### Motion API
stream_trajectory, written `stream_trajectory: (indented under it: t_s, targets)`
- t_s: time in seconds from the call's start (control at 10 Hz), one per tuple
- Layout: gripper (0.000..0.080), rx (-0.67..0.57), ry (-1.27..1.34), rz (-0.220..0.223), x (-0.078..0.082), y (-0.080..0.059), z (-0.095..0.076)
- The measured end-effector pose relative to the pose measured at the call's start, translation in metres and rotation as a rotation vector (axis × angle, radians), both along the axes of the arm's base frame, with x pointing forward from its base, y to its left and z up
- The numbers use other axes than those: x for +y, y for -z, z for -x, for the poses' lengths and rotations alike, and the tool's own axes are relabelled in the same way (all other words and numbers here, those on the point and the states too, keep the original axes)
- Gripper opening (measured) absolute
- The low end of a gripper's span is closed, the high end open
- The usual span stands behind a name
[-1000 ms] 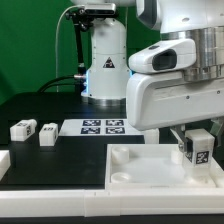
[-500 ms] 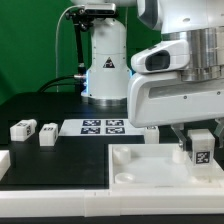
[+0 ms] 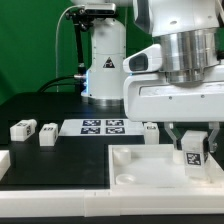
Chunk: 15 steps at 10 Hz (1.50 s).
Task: Assemble one leg
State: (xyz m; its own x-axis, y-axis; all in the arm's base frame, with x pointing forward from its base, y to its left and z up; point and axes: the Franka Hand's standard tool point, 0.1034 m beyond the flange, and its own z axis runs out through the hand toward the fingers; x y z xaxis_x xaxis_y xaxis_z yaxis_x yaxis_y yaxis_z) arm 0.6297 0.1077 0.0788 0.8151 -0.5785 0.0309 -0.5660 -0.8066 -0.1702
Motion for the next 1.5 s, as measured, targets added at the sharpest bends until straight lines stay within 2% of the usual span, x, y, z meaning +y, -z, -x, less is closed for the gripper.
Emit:
stream_trajectory:
  t_s: [0.3,0.5,0.7,0.8,0.9,1.1,1.2,1.3,1.4,1.5]
  targets:
    - [0.0291,0.046,0.359,-0.051,0.000,0.000,0.001]
    - [0.0291,0.076,0.552,-0.070,0.003,0.000,0.004]
    - [0.0291,0.116,0.798,-0.111,0.008,0.000,0.006]
    - [0.0291,0.121,0.806,-0.108,0.009,-0.001,0.006]
    - [0.0291,0.139,0.904,-0.128,0.009,0.000,0.006]
    - [0.0291,0.140,0.899,-0.131,0.010,0.000,0.006]
    - [0.0393,0.135,0.864,-0.128,0.010,0.000,0.006]
    - [0.0537,0.128,0.802,-0.121,0.012,0.000,0.007]
    - [0.0614,0.113,0.692,-0.108,0.012,0.000,0.007]
    - [0.0614,0.098,0.576,-0.095,0.013,0.000,0.007]
